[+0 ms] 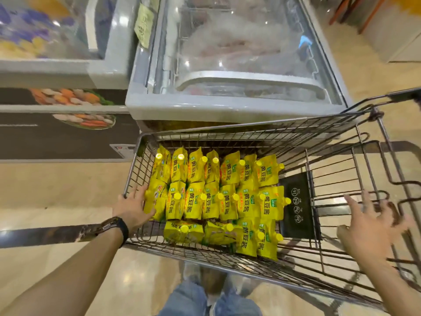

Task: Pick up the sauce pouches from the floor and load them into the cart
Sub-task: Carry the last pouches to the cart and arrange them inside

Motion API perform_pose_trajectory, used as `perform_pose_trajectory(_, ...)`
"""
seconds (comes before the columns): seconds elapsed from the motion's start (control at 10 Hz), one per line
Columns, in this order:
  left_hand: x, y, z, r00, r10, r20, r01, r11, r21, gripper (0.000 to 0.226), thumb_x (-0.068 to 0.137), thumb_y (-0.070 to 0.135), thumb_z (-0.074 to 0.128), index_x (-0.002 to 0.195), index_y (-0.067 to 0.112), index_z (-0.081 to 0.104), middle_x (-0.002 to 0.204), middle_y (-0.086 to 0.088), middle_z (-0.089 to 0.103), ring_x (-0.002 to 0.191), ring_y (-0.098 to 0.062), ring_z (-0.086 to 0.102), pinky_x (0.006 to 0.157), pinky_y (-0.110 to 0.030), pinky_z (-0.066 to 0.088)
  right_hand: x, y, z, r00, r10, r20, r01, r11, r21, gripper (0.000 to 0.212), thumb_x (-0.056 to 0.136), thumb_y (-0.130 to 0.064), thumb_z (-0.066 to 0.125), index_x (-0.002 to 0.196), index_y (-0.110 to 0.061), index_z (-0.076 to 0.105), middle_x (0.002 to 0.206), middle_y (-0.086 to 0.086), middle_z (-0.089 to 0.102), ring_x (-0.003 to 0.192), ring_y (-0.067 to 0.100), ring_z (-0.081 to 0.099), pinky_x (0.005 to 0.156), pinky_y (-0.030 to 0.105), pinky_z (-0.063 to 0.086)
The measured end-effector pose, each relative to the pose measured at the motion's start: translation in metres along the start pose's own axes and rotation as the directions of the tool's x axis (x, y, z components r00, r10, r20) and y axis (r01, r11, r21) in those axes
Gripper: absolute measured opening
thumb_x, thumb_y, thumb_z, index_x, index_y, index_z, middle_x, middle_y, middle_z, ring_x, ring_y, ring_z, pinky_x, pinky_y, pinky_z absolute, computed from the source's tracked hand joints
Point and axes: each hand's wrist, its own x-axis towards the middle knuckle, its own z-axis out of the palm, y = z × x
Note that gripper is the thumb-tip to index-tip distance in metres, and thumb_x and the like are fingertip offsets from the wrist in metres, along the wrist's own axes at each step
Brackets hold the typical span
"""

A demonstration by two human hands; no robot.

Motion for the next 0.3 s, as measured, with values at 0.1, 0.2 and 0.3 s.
perform_pose_trajectory(0.1,-0.003,-0.003,0.000,1.000,0.007,0.024,-0.006,0.999,-0.036,0.097,0.082,0.076,0.042,0.159,0.034,0.002,0.167,-0.006,0.012,0.143,-0.039,0.036,0.112,-0.050,0.038,-0.005,-0.001,-0.012,0.995,0.006,0.098,-0.001,0.999,-0.045,0.087,0.059,-0.030,0.083,0.139,-0.033,0.049,0.160,0.000,0.027,0.141,0.035,0.021,0.112,0.065,0.020)
perform_pose_trajectory(0.2,-0.003,-0.006,0.004,1.000,0.006,0.024,-0.005,0.999,-0.051,0.098,0.080,0.077,0.042,0.159,0.035,0.001,0.167,-0.005,0.013,0.148,-0.037,0.029,0.116,-0.051,0.034,-0.011,0.000,-0.027,0.994,0.012,0.106,0.000,0.993,-0.119,0.084,0.065,-0.039,0.078,0.142,-0.037,0.044,0.162,-0.002,0.022,0.146,0.032,0.020,0.115,0.061,0.012)
perform_pose_trajectory(0.3,-0.027,0.008,-0.001,0.999,-0.035,-0.010,0.035,0.999,-0.023,0.097,0.081,0.075,0.048,0.158,0.036,0.004,0.168,-0.001,0.012,0.148,-0.038,0.026,0.113,-0.054,0.036,-0.015,-0.009,-0.040,0.996,-0.066,0.053,0.071,0.993,-0.093,0.086,0.068,-0.042,0.079,0.145,-0.034,0.041,0.162,0.002,0.022,0.148,0.029,0.020,0.114,0.066,0.013)
